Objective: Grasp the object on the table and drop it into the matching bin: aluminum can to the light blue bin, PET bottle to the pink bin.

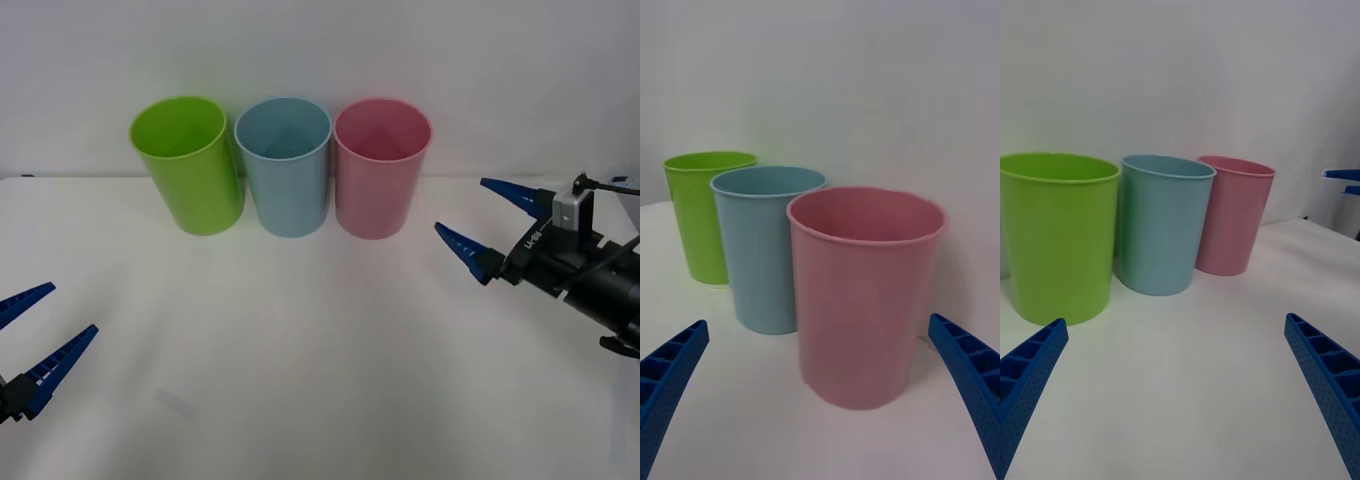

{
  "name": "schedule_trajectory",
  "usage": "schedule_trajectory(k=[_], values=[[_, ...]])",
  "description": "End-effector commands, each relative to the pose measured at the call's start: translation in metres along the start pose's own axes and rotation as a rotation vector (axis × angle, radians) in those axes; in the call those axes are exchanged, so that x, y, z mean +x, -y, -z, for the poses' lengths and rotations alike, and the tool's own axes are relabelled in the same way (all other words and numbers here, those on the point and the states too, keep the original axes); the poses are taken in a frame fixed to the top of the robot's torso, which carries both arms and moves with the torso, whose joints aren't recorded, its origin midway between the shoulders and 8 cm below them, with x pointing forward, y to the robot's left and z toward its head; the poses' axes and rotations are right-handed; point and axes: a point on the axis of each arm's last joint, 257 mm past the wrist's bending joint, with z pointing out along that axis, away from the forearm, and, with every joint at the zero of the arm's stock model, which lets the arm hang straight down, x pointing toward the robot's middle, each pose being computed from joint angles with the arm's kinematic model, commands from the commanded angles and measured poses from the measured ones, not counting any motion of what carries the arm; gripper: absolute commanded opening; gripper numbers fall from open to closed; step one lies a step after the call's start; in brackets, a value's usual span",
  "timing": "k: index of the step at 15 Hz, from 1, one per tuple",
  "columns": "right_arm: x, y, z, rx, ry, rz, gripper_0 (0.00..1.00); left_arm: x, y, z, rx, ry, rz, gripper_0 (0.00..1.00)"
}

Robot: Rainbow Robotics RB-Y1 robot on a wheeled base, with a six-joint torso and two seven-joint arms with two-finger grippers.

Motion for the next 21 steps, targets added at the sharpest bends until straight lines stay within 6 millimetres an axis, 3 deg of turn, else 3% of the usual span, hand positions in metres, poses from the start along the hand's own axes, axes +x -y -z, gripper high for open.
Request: schedule_trajectory(k=[1,11,21], values=[[0.009,-0.001,0.017,0.02,-0.002,0.016,1.0,0.0,0.0,0.0,0.0,0.0,0.0,1.0],[0.052,0.0,0.096,0.1,-0.054,0.001,1.0,0.0,0.0,0.0,0.0,0.0,0.0,1.0],[0.064,-0.019,0.163,0.08,-0.084,-0.053,1.0,0.0,0.0,0.0,0.0,0.0,0.0,1.0]])
